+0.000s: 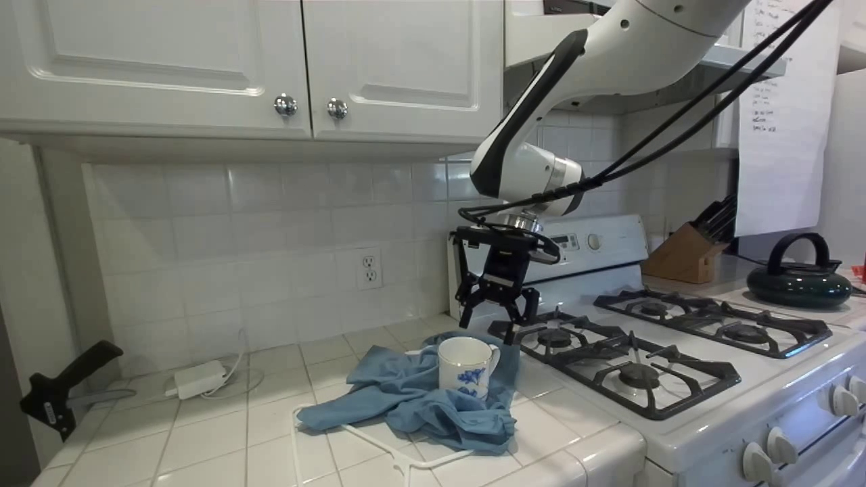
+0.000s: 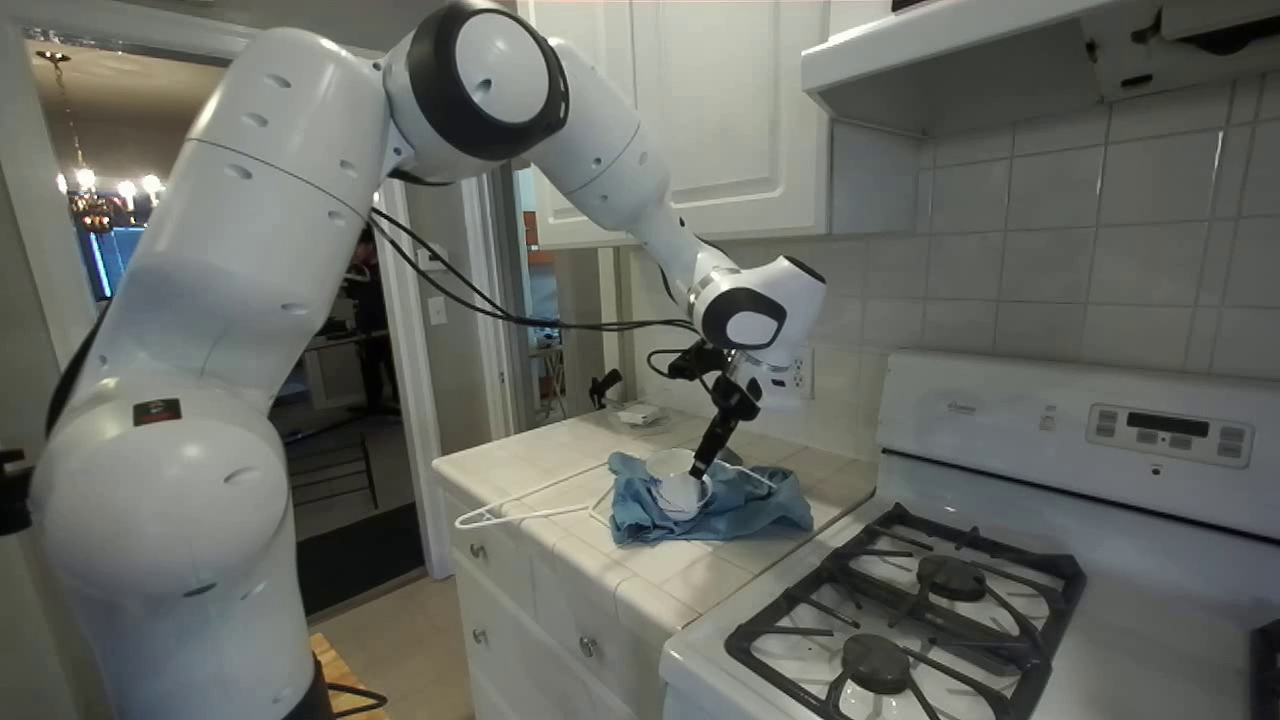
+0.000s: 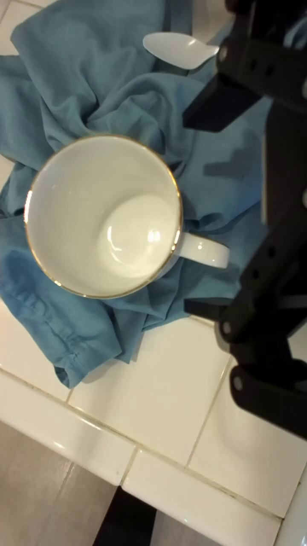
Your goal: Move the white mug to the right.
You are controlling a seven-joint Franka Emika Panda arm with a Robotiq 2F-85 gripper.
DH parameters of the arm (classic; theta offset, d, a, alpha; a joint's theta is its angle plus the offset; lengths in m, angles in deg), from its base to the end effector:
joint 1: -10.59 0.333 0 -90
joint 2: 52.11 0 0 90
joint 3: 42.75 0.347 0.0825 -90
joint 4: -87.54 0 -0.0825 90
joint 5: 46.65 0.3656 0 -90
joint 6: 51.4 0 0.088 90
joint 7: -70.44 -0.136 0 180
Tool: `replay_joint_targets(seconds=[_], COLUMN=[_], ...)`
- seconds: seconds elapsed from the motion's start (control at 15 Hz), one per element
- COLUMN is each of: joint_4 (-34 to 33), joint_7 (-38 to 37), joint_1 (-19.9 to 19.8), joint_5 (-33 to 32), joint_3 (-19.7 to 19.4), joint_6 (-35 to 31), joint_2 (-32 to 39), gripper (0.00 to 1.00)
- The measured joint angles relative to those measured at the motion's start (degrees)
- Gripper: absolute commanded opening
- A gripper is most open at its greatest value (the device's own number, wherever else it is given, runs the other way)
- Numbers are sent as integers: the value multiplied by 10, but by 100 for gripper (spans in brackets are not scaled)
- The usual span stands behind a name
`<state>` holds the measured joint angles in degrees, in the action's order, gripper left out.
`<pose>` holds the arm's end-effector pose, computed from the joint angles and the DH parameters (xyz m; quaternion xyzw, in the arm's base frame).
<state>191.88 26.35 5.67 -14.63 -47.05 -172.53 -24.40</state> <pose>0.6272 -0.0603 0.2755 -0.7866 0.5758 0.1461 0.1684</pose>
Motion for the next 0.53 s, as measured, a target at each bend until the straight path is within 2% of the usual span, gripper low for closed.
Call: replay_joint_targets(seconds=[0.47,0.53], joint_4=[5,5], joint_7=[-28,-32], joint_1=[3,3], joint_5=[0,0], joint_3=[1,0], joint_6=[-1,-2], joint_2=[3,3], gripper=[100,97])
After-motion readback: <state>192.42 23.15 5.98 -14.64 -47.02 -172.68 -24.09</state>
